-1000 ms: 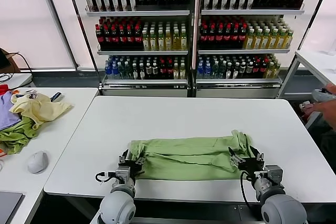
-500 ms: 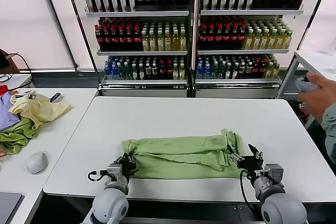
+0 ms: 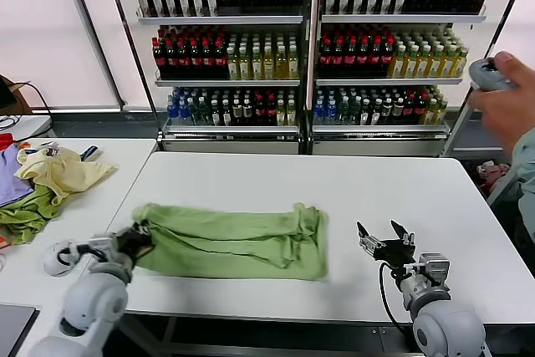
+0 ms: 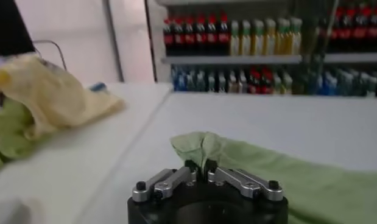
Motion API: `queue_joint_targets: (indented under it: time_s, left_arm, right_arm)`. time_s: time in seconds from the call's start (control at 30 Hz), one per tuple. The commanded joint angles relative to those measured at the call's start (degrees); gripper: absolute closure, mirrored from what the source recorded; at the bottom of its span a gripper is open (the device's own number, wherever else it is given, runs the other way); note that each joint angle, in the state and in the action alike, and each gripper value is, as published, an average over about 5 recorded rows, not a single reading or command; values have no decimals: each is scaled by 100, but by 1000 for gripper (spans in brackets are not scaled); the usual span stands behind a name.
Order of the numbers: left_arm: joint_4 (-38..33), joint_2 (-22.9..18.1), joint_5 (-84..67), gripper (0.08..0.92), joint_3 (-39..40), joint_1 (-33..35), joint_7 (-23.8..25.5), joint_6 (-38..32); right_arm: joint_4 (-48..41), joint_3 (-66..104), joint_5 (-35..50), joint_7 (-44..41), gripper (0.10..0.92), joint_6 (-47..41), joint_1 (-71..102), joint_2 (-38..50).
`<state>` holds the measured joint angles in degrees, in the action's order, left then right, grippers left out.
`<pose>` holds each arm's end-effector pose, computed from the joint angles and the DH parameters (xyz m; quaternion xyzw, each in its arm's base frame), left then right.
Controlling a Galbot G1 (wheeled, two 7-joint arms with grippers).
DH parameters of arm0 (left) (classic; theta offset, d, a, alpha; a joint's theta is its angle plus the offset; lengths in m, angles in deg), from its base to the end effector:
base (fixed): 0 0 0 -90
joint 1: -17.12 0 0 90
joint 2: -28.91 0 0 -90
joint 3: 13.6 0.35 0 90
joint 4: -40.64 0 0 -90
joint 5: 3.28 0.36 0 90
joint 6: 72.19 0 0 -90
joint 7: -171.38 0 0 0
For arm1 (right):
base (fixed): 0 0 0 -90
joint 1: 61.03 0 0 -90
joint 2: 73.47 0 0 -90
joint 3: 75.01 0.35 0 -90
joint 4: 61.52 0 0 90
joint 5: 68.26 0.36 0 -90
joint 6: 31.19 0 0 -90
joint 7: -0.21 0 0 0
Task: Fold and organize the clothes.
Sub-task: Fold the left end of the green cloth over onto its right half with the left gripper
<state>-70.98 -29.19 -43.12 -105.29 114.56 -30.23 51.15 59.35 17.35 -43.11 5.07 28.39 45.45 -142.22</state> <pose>0.3085 0.1232 -0.2211 0.0744 -0.9779 0.0050 0.1954 0.2537 -0.0718 -0.2309 0.0474 -0.9871 -0.0102 0.1524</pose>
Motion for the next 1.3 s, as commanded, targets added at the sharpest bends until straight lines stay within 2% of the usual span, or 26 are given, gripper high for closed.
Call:
queue_joint_targets:
  time_s: [0.03,0.17,0.3,0.43,0.6,0.73,0.9,1.07,1.3]
  left_arm:
    - [-1172,72,-2304,871,-542,-78,97,-77]
    - [-1417,-619,-2684,871,227,-127,73,-249]
    - [-1332,-1368,-2731,871,1117,-311,50,-406]
    - [-740,-1902,-2518,871,1850,-634,22,-541]
    - [122,-2341,-1960,871,2388,-1033,-13,-611]
    - [434,-2464,-1447,871,2715,-1179,68,-578]
    - [571,-2471,-962,840,2941,-1250,497,-570]
    - [342,-2401,-1157,704,2995,-1132,913,-660]
    - [33,-2096,-939,505,2441,-748,960,-856]
  right_arm:
    - [47,38,25,1,203,18,3,8]
    - [83,63,14,5,203,28,44,19]
    - [109,74,7,9,203,28,61,32]
    - [98,73,7,8,203,30,47,42]
    - [72,75,19,3,203,32,-3,52]
    - [37,91,57,-5,203,35,-49,73]
    - [-31,111,119,-16,203,51,-114,100]
    - [-102,104,143,-29,203,77,-158,127]
    - [-153,69,152,-41,203,97,-222,120]
